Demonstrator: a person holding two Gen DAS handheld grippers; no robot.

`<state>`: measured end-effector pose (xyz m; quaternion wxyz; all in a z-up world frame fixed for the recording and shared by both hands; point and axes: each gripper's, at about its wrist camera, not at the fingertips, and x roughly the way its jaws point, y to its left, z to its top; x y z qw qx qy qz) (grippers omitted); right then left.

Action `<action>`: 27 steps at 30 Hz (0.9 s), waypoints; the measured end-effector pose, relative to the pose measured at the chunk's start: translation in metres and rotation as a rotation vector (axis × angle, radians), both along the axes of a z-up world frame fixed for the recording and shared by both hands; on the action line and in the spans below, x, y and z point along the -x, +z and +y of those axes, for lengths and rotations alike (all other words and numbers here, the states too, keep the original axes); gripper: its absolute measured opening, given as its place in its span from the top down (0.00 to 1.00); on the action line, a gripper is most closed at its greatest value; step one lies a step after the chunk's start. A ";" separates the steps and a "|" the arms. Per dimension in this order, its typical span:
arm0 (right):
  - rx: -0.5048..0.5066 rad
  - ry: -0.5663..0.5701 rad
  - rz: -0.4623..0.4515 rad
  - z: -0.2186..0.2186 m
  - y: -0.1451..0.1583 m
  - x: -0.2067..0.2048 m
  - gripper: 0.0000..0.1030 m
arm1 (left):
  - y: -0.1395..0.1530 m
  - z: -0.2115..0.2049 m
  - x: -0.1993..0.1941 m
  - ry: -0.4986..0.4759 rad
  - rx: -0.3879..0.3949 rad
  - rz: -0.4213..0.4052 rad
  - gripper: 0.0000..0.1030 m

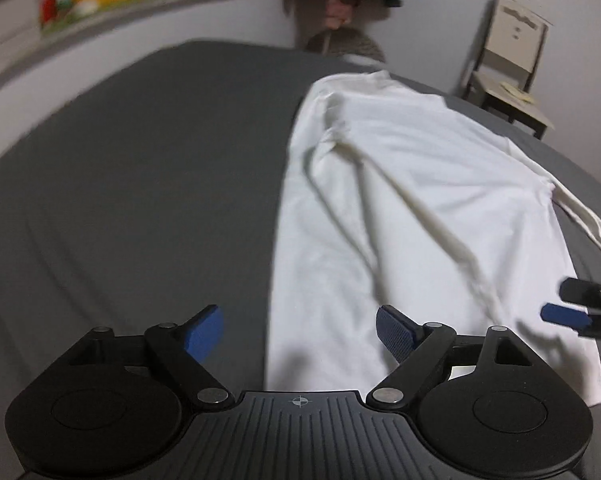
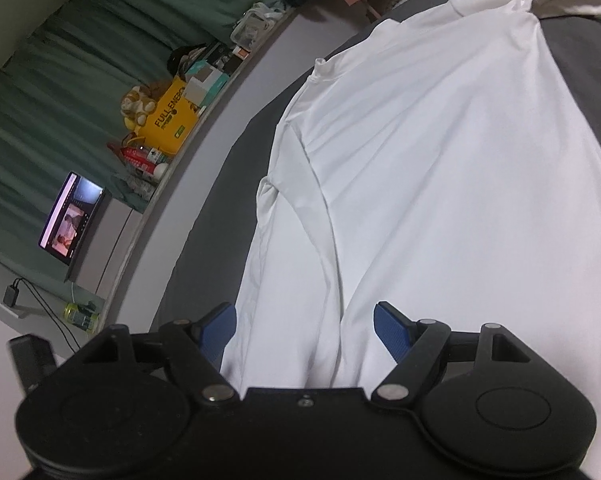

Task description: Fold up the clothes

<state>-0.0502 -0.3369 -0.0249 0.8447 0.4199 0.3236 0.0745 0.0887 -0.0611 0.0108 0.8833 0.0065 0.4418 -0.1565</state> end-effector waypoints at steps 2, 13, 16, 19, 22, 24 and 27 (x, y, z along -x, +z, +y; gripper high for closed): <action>0.006 0.006 -0.001 0.002 0.000 0.000 0.27 | -0.010 0.008 -0.006 0.011 0.033 0.034 0.19; 0.008 0.009 0.021 0.002 -0.006 0.000 0.27 | -0.054 -0.017 0.004 -0.040 -0.091 -0.007 1.00; 0.008 0.015 0.032 0.004 -0.009 0.000 0.27 | -0.039 -0.011 0.003 -0.006 -0.159 -0.083 1.00; 0.002 0.024 0.039 0.007 -0.012 0.001 0.27 | -0.018 0.010 -0.009 0.065 -0.224 -0.155 1.00; 0.018 0.056 0.037 0.015 -0.012 0.001 0.27 | -0.004 0.035 -0.035 0.098 -0.353 -0.191 1.00; 0.037 0.082 0.034 0.023 -0.012 0.001 0.27 | 0.004 0.053 -0.057 0.115 -0.451 -0.211 1.00; 0.084 0.126 0.030 0.036 -0.010 -0.001 0.27 | 0.013 0.076 -0.093 0.123 -0.591 -0.232 1.00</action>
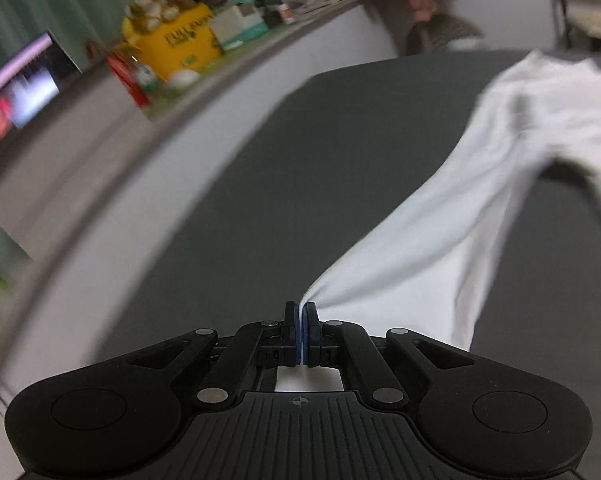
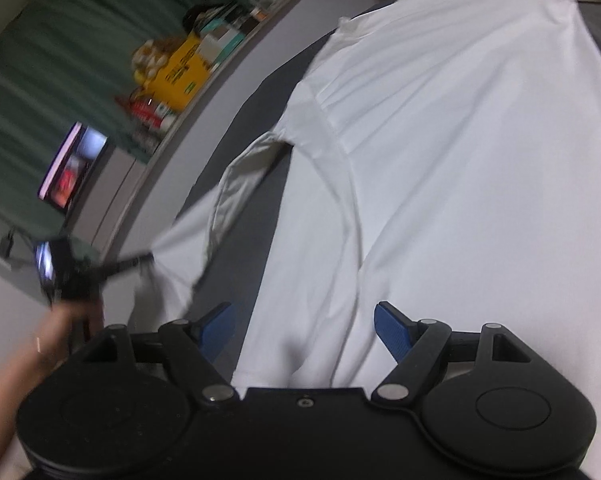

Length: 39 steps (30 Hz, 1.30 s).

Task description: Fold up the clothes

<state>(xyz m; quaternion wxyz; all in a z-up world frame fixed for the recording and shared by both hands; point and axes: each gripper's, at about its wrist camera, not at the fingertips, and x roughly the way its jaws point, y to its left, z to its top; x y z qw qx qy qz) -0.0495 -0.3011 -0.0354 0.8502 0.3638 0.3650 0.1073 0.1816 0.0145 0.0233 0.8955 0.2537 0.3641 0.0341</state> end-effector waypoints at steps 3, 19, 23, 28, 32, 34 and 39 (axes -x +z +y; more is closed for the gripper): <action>0.101 0.048 0.004 0.018 0.002 -0.003 0.26 | 0.004 0.013 -0.038 0.003 -0.080 0.002 1.00; 0.218 0.074 0.056 0.044 0.000 0.001 0.18 | -0.035 0.043 -0.191 0.074 -0.143 0.118 0.99; 0.275 0.123 0.024 0.053 0.001 -0.001 0.17 | -0.052 0.047 -0.203 0.105 -0.083 0.163 0.98; 0.379 0.163 -0.010 0.066 0.008 0.002 0.19 | -0.053 0.055 -0.200 0.162 -0.039 0.160 0.86; 0.383 0.154 -0.030 0.071 0.017 0.000 0.24 | -0.030 0.062 -0.178 0.216 -0.067 0.078 0.18; 0.387 0.148 -0.043 0.072 0.021 0.001 0.25 | -0.008 0.057 -0.154 0.181 -0.028 0.008 0.17; 0.433 0.156 -0.084 0.076 0.023 0.005 0.43 | 0.028 0.013 -0.071 -0.072 0.261 0.048 0.17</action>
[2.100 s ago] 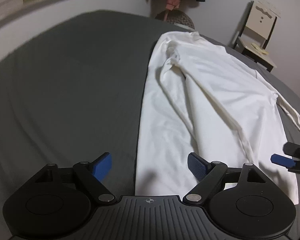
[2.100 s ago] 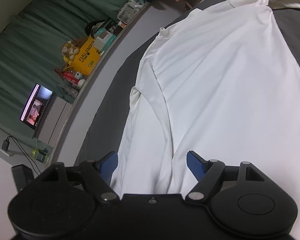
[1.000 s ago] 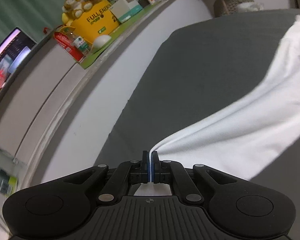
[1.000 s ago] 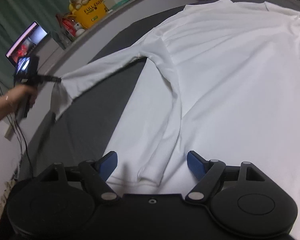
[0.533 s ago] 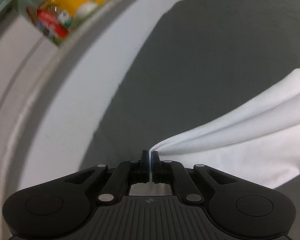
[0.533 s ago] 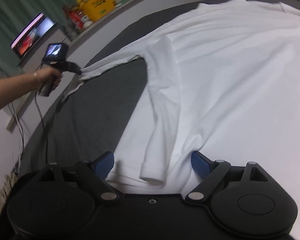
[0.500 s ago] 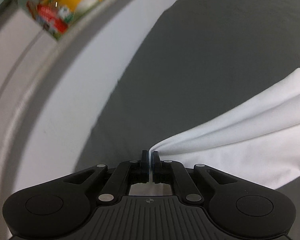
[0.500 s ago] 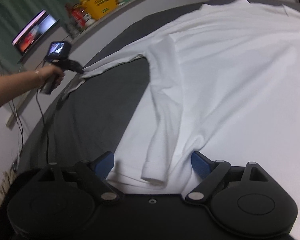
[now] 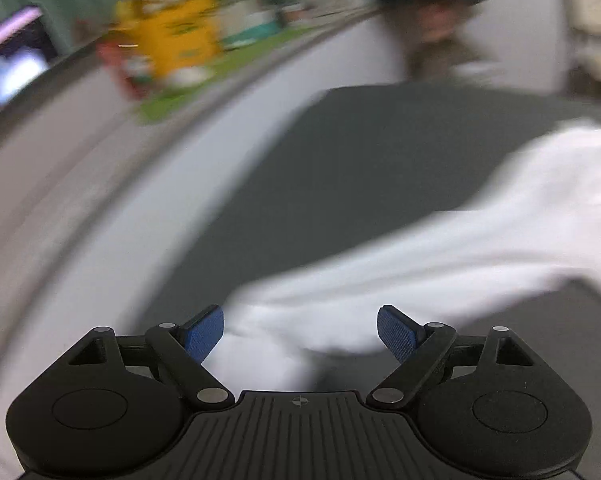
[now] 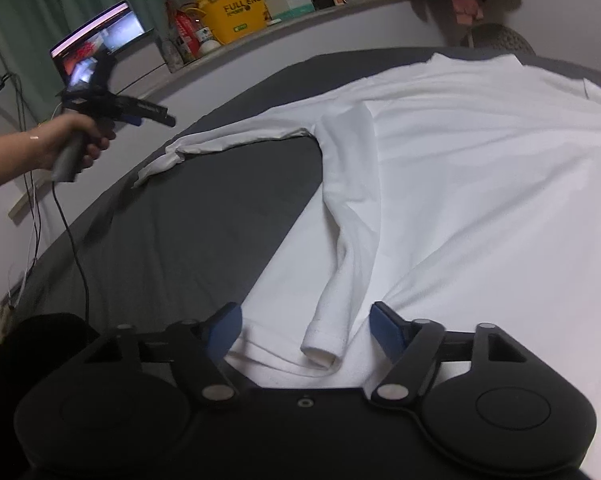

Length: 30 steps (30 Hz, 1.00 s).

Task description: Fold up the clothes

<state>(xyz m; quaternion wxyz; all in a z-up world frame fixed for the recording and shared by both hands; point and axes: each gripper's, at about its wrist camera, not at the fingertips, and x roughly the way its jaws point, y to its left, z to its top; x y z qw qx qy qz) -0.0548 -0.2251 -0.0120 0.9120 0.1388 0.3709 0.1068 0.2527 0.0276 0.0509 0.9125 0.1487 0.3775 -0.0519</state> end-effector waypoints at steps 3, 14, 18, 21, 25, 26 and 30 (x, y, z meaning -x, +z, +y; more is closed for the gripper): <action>0.038 -0.007 -0.032 0.000 -0.002 0.000 0.68 | 0.002 -0.036 0.046 -0.124 0.202 0.080 0.17; -0.021 0.114 -0.234 0.017 0.015 0.003 0.93 | -0.074 -0.118 0.079 -0.014 0.656 0.280 0.17; -0.033 0.138 -0.253 0.021 0.019 -0.003 0.93 | -0.097 -0.122 0.044 0.161 0.811 0.265 0.17; -0.055 0.132 -0.255 0.017 0.019 -0.007 0.93 | -0.112 -0.121 0.016 0.258 0.902 0.236 0.17; -0.067 0.149 -0.275 0.018 0.023 -0.012 0.93 | -0.114 -0.125 0.002 0.279 0.914 0.191 0.18; -0.068 0.157 -0.281 0.018 0.024 -0.011 0.93 | -0.115 -0.128 0.000 0.270 0.912 0.184 0.27; -0.052 0.188 -0.297 0.025 0.023 -0.010 0.93 | -0.122 -0.135 -0.007 0.253 0.887 0.173 0.83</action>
